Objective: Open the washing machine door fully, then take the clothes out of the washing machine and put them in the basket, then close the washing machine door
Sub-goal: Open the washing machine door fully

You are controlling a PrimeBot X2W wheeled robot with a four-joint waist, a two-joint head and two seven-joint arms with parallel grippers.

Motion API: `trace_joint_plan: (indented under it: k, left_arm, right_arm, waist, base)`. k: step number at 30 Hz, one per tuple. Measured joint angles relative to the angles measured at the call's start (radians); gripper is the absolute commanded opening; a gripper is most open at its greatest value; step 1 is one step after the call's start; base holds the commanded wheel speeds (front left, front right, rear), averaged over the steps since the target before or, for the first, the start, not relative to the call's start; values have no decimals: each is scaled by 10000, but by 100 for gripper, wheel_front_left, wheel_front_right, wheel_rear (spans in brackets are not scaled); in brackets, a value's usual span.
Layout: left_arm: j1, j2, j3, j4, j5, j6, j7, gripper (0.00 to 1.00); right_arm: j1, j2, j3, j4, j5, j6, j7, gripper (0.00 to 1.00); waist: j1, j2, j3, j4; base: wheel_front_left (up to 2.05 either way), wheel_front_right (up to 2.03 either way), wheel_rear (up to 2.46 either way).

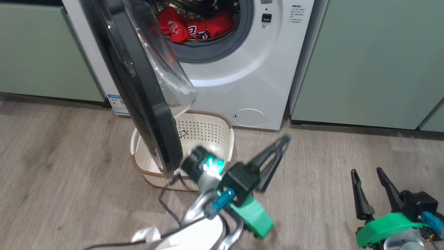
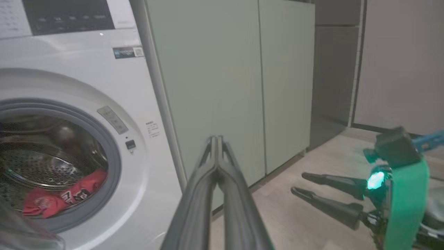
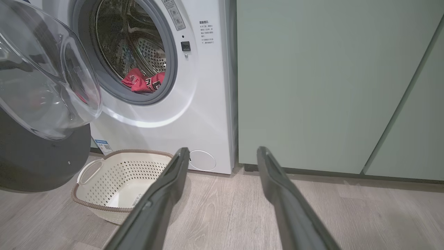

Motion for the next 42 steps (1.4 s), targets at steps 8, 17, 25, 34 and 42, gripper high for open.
trace_joint_plan:
  k: [8,17,25,34,42]
  left_arm:
    - [465,13,42,3076,-813,167,-1149,0]
    - [-287,6,1248,5173,-1513,522,-1632,0]
    - [-428,-21,2418,4949,-1519,851,-1676,0]
    - [-42,-105,3085,4892,-1363,968,-1703,0]
    - [464,-132,3797,4880,-1170,966,-1703,0]
  right_arm:
    - [-40,0,56,2,0,0,0,100]
    - [-53,-63,182,2,0,0,0,100]
    - [-75,-79,186,2,2,0,0,100]
    - [-75,-82,176,12,4,0,0,100]
    - [-73,-77,182,21,82,0,0,100]
  waist:
    - [0,0,103,-131]
    - [0,0,274,-288]
    - [0,0,376,-294]
    - [0,0,384,81]
    - [0,0,294,722]
  base:
    - [0,0,0]
    - [0,0,0]
    - [0,0,0]
    - [0,0,0]
    - [0,0,0]
